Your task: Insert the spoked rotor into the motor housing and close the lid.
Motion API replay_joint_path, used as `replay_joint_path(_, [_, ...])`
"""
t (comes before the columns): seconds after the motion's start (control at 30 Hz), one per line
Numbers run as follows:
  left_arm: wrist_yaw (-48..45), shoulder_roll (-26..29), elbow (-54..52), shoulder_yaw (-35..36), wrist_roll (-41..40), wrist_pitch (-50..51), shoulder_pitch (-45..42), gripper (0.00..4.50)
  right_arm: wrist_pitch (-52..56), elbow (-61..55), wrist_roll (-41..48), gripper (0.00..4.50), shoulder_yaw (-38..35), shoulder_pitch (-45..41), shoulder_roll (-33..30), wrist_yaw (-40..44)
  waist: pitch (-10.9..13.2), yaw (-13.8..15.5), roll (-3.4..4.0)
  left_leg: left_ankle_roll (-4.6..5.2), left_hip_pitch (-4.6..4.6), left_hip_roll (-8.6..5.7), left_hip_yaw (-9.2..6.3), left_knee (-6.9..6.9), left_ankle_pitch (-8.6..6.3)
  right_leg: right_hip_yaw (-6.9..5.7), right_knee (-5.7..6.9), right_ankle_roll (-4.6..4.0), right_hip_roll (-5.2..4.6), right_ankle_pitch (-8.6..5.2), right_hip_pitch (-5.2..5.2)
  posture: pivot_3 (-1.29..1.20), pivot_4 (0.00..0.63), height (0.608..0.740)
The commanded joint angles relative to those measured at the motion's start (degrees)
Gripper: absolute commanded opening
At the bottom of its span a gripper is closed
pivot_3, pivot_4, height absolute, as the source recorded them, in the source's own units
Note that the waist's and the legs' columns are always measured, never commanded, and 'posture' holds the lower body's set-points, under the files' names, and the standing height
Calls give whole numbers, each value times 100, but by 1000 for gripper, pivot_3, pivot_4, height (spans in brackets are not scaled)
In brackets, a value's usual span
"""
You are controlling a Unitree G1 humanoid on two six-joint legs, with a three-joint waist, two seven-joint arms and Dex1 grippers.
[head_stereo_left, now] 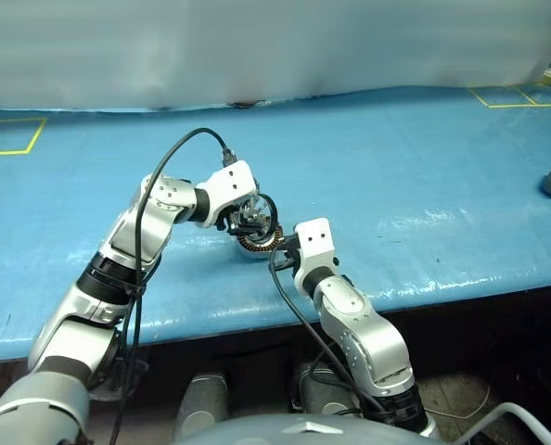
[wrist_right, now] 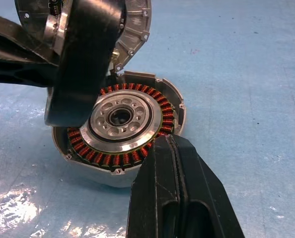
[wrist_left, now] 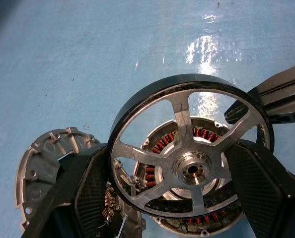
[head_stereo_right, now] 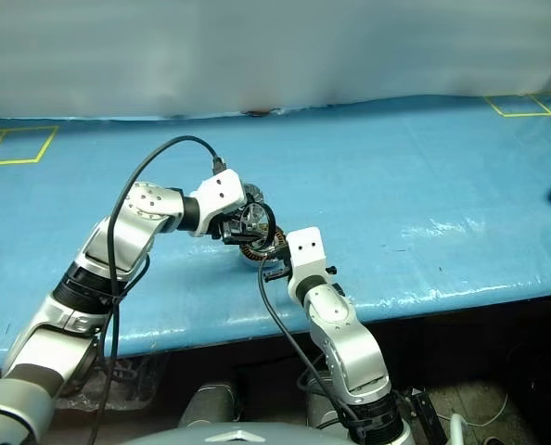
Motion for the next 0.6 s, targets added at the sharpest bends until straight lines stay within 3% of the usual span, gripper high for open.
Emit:
replay_joint_path(0.03, [-101, 36, 159, -29, -24, -295, -133, 3413, -14, -235, -17, 0, 4, -25, 35, 11, 0, 3, 0, 0, 0, 0, 0, 0, 0, 0, 0, 0, 0, 0, 0, 0, 150, 740])
replay_joint_path(0.2, [-166, 16, 505, -131, 68, -627, -238, 3413, -115, -260, -30, 0, 25, 6, -59, 99, 0, 11, 0, 0, -2, -1, 1, 0, 0, 0, -1, 0, -1, 0, -1, 0, 150, 740])
replay_joint_path(0.47, [-230, -49, 899, -223, 148, -1081, -342, 3413, -1017, -268, 46, 0, 144, 271, -1031, 1052, 0, 23, 0, 0, -2, -2, 2, 0, 0, 0, -4, 0, -1, 0, 0, 0, 150, 740])
replay_joint_path(0.6, [-248, -63, 977, -251, 163, -1164, -380, 3413, -2090, 55, 80, 0, 3, 549, -1516, 1587, 0, 34, 0, 0, -1, -2, 2, 1, 0, 0, -4, 0, 0, 0, 3, 0, 150, 740])
